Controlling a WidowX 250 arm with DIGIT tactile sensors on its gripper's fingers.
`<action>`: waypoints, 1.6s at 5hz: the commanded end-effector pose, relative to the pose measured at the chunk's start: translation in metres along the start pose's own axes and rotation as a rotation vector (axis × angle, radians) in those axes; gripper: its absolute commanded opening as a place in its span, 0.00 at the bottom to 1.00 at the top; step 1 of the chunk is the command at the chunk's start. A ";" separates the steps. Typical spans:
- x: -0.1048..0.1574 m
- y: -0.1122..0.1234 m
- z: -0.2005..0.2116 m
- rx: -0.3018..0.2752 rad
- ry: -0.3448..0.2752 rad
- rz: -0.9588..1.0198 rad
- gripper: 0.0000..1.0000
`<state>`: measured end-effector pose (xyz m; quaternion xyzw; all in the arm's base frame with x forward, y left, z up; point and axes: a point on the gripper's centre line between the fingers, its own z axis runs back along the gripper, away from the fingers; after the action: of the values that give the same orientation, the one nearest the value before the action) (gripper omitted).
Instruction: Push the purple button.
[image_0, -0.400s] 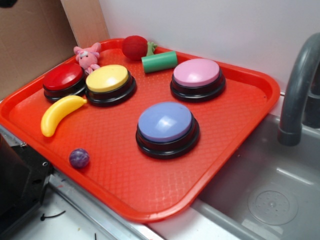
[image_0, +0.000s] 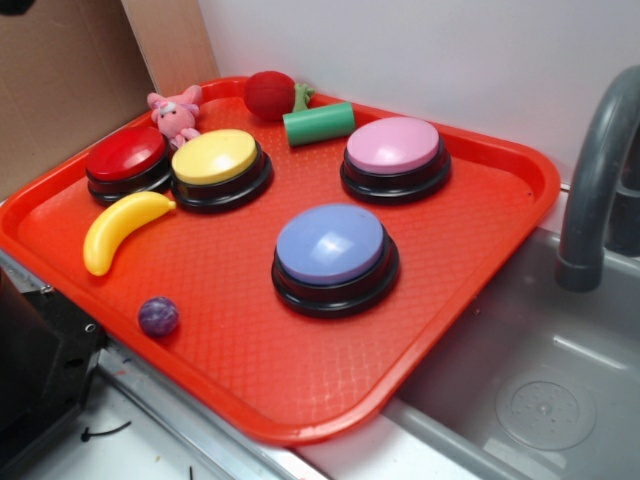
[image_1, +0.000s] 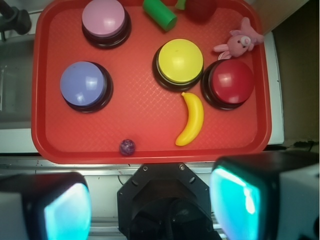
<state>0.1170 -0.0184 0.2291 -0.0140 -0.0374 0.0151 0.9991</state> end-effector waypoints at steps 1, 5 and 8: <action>0.079 -0.108 -0.086 0.022 -0.104 -0.504 1.00; 0.088 -0.112 -0.166 0.010 0.045 -0.710 1.00; 0.088 -0.112 -0.166 0.010 0.045 -0.710 1.00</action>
<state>0.2209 -0.1233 0.0605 0.0074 0.0049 -0.3315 0.9434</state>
